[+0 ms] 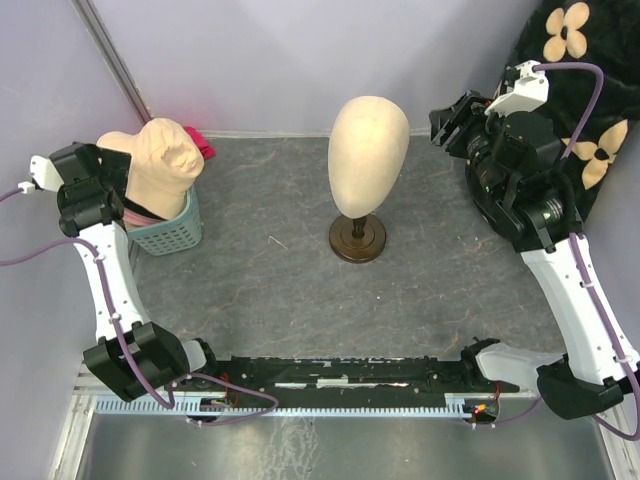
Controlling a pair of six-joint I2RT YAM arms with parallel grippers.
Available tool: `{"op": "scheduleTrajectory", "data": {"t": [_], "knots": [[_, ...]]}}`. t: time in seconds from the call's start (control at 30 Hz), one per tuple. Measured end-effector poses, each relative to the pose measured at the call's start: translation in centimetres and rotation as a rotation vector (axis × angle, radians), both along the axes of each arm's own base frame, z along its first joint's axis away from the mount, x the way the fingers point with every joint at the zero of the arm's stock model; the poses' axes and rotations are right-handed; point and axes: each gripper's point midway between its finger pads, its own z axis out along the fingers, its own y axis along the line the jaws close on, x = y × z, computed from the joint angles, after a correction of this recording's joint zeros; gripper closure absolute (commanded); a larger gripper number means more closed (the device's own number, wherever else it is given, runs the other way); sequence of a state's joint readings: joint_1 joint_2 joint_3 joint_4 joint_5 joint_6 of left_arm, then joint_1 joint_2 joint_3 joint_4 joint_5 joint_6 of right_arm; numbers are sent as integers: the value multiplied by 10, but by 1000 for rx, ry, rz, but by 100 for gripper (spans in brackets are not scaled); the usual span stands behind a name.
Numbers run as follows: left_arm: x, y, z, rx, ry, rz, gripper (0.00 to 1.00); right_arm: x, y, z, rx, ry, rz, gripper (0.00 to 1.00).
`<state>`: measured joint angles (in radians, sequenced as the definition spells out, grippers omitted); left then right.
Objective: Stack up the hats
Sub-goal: Move the bin to the center of the board.
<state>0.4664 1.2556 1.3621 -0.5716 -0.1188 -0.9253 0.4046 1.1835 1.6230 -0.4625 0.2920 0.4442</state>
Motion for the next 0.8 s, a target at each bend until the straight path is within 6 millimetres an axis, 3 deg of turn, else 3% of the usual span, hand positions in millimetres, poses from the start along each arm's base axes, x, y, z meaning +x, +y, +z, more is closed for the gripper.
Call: {"op": "scheduleTrajectory", "data": {"t": [0.4, 0.8], "knots": [[6, -1, -38, -28, -3, -34, 4, 0, 1, -2, -2, 5, 2, 35], [12, -8, -32, -22, -76, -90, 8, -1, 4, -2, -4, 5, 12, 35]]}}
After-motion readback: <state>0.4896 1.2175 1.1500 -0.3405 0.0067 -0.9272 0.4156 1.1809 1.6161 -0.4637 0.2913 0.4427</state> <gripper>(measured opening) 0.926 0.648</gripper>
